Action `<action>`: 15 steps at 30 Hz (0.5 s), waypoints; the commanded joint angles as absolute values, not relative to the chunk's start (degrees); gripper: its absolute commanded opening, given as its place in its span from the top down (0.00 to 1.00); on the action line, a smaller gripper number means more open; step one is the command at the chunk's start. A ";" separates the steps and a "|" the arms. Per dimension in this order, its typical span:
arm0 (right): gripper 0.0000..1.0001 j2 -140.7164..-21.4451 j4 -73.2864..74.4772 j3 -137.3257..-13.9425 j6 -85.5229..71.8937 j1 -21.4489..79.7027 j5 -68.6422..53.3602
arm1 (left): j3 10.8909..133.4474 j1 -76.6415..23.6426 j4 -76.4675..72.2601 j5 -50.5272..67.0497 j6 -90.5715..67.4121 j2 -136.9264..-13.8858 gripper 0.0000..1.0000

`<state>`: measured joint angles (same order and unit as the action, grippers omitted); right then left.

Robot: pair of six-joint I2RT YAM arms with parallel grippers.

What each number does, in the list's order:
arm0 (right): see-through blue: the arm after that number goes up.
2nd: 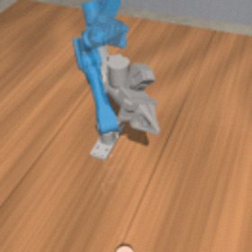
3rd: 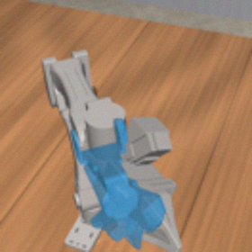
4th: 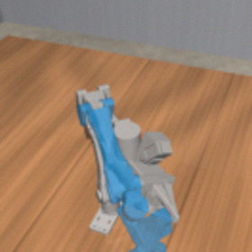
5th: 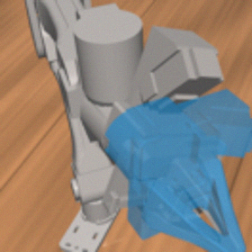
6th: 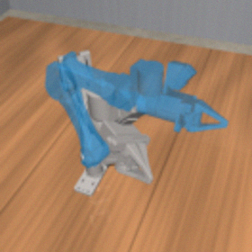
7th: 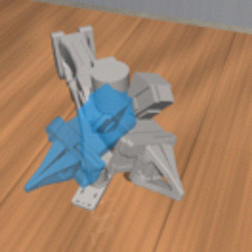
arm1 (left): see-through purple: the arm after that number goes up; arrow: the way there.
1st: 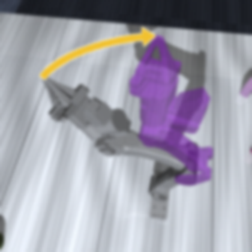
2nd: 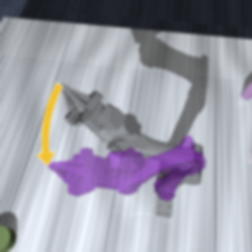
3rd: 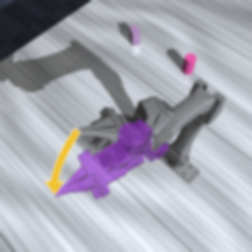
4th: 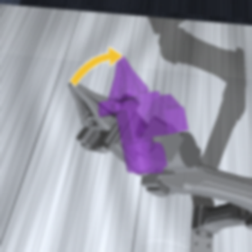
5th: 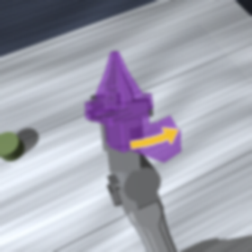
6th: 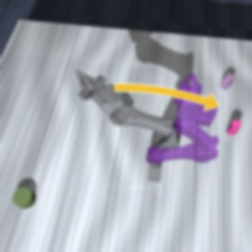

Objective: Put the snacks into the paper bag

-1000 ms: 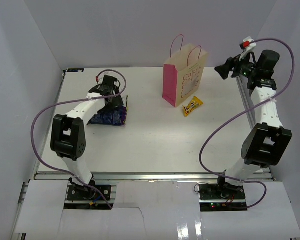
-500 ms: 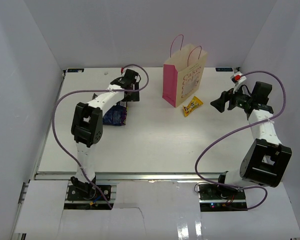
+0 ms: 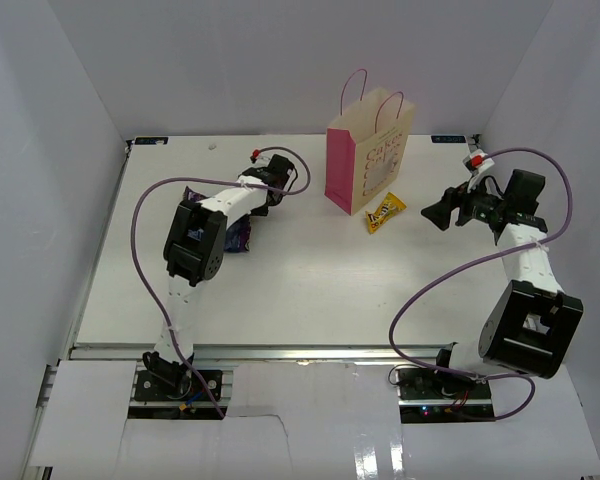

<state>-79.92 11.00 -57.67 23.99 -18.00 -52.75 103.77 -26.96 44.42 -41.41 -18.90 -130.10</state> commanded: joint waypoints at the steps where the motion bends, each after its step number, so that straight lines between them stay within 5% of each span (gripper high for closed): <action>1: 0.16 -77.87 10.28 -57.04 23.12 -18.72 -54.32 | 100.39 -26.54 45.88 -44.57 -18.72 -129.90 0.51; 10: 0.16 -76.82 10.63 -56.43 22.32 -19.77 -55.46 | 96.33 -26.46 41.31 -30.61 -16.00 -121.13 0.97; 15: 0.16 -75.67 10.81 -56.08 22.24 -19.95 -57.12 | 95.71 -25.23 35.87 -6.65 -14.50 -106.81 1.00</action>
